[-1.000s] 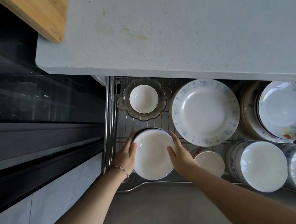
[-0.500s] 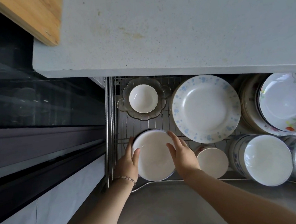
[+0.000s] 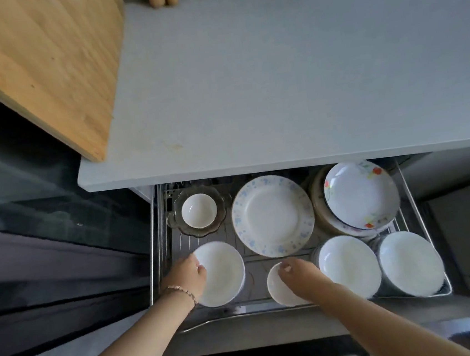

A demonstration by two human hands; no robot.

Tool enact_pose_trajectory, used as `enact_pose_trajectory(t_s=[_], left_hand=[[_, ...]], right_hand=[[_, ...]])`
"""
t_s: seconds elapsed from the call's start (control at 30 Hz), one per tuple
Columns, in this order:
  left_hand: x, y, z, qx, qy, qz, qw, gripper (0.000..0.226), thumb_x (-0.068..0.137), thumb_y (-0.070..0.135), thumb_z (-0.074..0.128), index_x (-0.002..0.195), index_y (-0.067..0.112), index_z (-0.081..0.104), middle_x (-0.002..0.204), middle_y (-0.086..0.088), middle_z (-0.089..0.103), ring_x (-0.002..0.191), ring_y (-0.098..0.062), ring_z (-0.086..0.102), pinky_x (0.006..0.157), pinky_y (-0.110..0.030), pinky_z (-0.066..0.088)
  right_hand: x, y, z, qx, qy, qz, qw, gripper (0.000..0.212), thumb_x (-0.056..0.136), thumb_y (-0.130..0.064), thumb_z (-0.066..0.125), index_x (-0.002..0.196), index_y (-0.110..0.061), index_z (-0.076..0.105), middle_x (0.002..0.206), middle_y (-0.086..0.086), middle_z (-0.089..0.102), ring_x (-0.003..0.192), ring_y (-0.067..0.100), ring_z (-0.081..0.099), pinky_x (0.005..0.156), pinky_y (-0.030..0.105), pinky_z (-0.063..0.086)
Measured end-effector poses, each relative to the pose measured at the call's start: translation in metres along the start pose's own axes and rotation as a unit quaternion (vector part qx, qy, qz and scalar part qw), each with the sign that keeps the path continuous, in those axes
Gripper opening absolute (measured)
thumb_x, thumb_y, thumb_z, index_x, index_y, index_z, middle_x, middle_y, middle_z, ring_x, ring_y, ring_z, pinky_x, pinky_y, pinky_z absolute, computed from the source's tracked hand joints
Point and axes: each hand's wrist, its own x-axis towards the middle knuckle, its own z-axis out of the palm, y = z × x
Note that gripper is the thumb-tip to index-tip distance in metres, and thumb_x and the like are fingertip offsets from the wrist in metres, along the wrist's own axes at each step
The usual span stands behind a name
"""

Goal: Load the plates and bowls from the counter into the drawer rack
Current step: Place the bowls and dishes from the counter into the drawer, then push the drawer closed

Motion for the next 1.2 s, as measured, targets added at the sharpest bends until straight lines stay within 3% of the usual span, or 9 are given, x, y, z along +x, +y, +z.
enact_pose_trajectory(t_s=[0.1,0.27,0.43,0.6,0.73,0.8,0.9,1.03,1.2], left_hand=[[-0.039,0.036,0.013,-0.104,-0.033,0.002,0.994,0.026,0.092,0.017,0.038,0.075,0.008,0.055,0.079,-0.012,0.064,0.081,-0.029,0.064,0.061,-0.021,0.040],[-0.117,0.094,0.063,-0.395,-0.115,-0.111,0.904,0.036,0.094,0.019,0.040,0.061,0.007,0.049,0.033,0.000,0.055,0.029,-0.012,0.052,0.038,-0.015,0.036],[-0.160,0.128,0.122,-0.446,-0.211,-0.213,0.844,0.047,0.095,0.043,0.038,0.077,0.000,0.050,0.073,-0.013,0.058,0.061,-0.023,0.056,0.067,-0.035,0.047],[-0.154,0.132,0.143,-0.565,-0.113,-0.304,0.758,0.030,0.097,0.021,0.044,0.083,-0.006,0.044,0.094,-0.019,0.048,0.058,-0.028,0.047,0.052,-0.038,0.050],[-0.139,0.126,0.153,-0.685,-0.041,-0.347,0.639,0.022,0.095,0.008,0.049,0.114,0.000,0.053,0.111,-0.023,0.059,0.094,-0.036,0.062,0.083,-0.042,0.049],[-0.138,0.124,0.159,-0.686,-0.011,-0.347,0.640,0.032,0.092,0.008,0.054,0.120,-0.006,0.052,0.103,-0.026,0.063,0.091,-0.037,0.065,0.077,-0.044,0.051],[-0.133,0.124,0.168,-0.664,0.034,-0.351,0.660,0.025,0.094,0.008,0.050,0.079,-0.011,0.049,0.044,-0.016,0.062,0.028,-0.025,0.056,0.051,-0.037,0.047],[-0.124,0.127,0.174,-0.658,0.052,-0.337,0.672,0.042,0.094,0.023,0.054,0.065,-0.007,0.045,0.049,-0.012,0.065,0.013,-0.012,0.045,0.043,-0.025,0.044],[-0.107,0.138,0.152,-0.691,0.057,-0.305,0.653,0.035,0.092,0.019,0.056,0.110,-0.012,0.053,0.098,-0.024,0.063,0.025,-0.016,0.057,0.057,-0.030,0.053]], right_hand=[[-0.027,0.044,-0.022,0.081,0.020,-0.011,0.996,0.021,0.092,-0.019,0.044,0.094,-0.013,0.064,0.075,0.005,0.063,0.060,0.017,0.058,0.068,0.031,0.056],[-0.063,0.132,-0.052,0.151,0.044,0.043,0.987,0.034,0.096,-0.018,0.042,0.062,-0.017,0.048,0.054,-0.001,0.056,0.045,0.011,0.053,0.039,0.016,0.043],[-0.090,0.219,-0.061,0.286,0.070,0.149,0.944,0.040,0.093,-0.028,0.049,0.062,-0.004,0.052,0.046,0.008,0.051,0.021,0.014,0.044,0.031,0.012,0.038],[-0.097,0.241,-0.054,0.401,0.059,0.180,0.896,0.035,0.093,-0.033,0.051,0.075,-0.003,0.050,0.061,0.017,0.056,0.050,0.025,0.054,0.049,0.025,0.045],[-0.085,0.234,-0.045,0.430,0.091,0.171,0.882,0.025,0.091,-0.019,0.055,0.079,0.003,0.056,0.061,0.017,0.057,0.052,0.028,0.056,0.055,0.032,0.049],[-0.079,0.229,-0.041,0.440,0.098,0.178,0.875,0.023,0.092,-0.015,0.052,0.073,-0.003,0.052,0.062,0.014,0.056,0.050,0.027,0.056,0.048,0.029,0.048],[-0.073,0.227,-0.042,0.446,0.105,0.190,0.868,0.028,0.092,-0.015,0.052,0.066,-0.004,0.049,0.062,0.013,0.057,0.050,0.027,0.056,0.051,0.031,0.047],[-0.067,0.223,-0.050,0.431,0.116,0.190,0.875,0.029,0.090,-0.020,0.054,0.067,-0.003,0.054,0.059,0.012,0.060,0.050,0.026,0.057,0.060,0.033,0.050],[-0.047,0.207,-0.069,0.477,0.125,0.173,0.853,0.031,0.090,-0.015,0.057,0.063,-0.005,0.048,0.061,0.011,0.055,0.051,0.027,0.056,0.068,0.037,0.054]])
